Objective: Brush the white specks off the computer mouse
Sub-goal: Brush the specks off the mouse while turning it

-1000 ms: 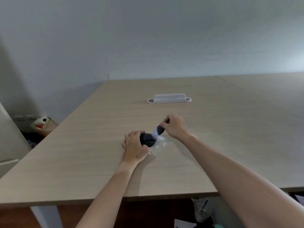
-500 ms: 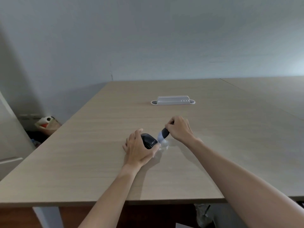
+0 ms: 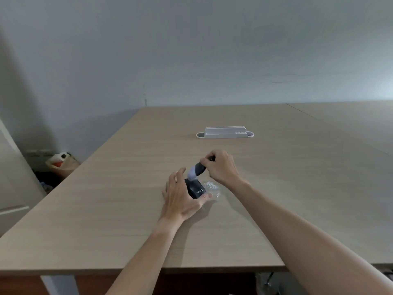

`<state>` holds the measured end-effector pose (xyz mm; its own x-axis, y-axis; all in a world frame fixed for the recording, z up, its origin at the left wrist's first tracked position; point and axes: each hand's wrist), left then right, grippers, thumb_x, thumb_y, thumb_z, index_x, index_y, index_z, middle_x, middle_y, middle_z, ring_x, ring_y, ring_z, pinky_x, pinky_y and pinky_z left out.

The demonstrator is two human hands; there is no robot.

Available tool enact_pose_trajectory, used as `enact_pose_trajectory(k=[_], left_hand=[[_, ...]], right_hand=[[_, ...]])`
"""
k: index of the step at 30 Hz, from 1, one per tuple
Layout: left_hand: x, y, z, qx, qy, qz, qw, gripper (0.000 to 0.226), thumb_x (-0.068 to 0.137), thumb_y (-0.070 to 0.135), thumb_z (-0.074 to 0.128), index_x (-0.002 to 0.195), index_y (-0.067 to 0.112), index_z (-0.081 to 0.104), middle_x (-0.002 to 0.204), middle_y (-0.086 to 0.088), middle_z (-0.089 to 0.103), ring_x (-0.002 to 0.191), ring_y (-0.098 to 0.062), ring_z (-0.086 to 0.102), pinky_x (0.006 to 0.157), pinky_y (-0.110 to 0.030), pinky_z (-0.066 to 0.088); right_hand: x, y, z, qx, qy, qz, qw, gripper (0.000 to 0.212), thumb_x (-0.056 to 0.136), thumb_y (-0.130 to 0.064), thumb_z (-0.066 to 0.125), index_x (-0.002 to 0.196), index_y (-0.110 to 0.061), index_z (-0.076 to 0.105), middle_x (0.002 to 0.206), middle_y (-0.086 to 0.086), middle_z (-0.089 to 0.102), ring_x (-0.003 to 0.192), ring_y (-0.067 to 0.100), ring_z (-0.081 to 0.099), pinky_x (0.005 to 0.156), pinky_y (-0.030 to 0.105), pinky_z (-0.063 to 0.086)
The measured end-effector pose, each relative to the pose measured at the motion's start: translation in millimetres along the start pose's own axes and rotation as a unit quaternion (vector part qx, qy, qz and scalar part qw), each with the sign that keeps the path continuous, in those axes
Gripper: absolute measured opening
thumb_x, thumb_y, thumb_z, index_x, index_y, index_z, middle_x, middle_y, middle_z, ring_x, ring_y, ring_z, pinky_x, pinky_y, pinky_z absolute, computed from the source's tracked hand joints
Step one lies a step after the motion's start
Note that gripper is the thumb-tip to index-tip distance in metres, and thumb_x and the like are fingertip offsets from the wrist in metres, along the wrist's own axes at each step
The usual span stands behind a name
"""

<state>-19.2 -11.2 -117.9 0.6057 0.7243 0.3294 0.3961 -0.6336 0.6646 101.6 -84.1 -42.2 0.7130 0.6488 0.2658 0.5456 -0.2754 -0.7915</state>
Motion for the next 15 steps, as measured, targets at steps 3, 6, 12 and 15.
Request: enact_pose_trajectory(k=[3,6,12,15], left_hand=[[0.2,0.4,0.2,-0.022,-0.007,-0.005,1.0,0.103,0.063,0.058,0.075,0.145,0.024,0.023,0.146,0.002,0.032,0.134,-0.017,0.036,0.11,-0.037,0.025],[-2.5,1.6,-2.6,-0.034,-0.009,-0.006,0.999,0.101,0.064,0.048,0.078,0.145,0.023,0.024,0.143,0.001,0.034,0.124,-0.018,0.044,0.108,-0.036,0.028],[-3.6,0.3,-5.1,-0.06,-0.029,0.007,0.998,0.097,0.06,0.043,0.077,0.141,0.032,0.024,0.141,0.006,0.033,0.12,-0.017,0.048,0.101,-0.033,0.036],[-4.0,0.0,-5.9,-0.059,-0.035,0.015,0.998,0.095,0.062,0.04,0.075,0.142,0.029,0.024,0.141,0.006,0.033,0.119,-0.015,0.046,0.102,-0.036,0.039]], right_hand=[[-2.0,1.4,4.9,-0.034,-0.071,0.007,0.997,0.022,0.084,-0.014,0.062,0.071,0.002,0.072,0.066,0.027,0.065,0.051,0.021,0.051,0.056,0.03,0.045],[4.8,8.1,6.3,-0.074,-0.016,0.011,0.997,0.021,0.084,-0.009,0.059,0.073,0.007,0.069,0.072,0.024,0.067,0.065,0.026,0.055,0.064,0.036,0.048],[2.9,-4.7,4.5,-0.027,0.014,0.007,1.0,0.025,0.086,-0.009,0.056,0.066,-0.001,0.069,0.061,0.009,0.062,0.065,0.028,0.059,0.058,0.031,0.044],[1.6,1.2,9.4,-0.043,-0.044,0.013,0.998,0.025,0.082,-0.01,0.057,0.072,0.009,0.069,0.065,0.024,0.065,0.056,0.031,0.056,0.061,0.04,0.054]])
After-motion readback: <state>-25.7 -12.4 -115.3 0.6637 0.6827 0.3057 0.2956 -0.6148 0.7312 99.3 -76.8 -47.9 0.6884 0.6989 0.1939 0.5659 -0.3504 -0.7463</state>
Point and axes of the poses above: each hand's wrist, its own x-axis towards the middle knuckle, its own z-axis out of the palm, y = z × x
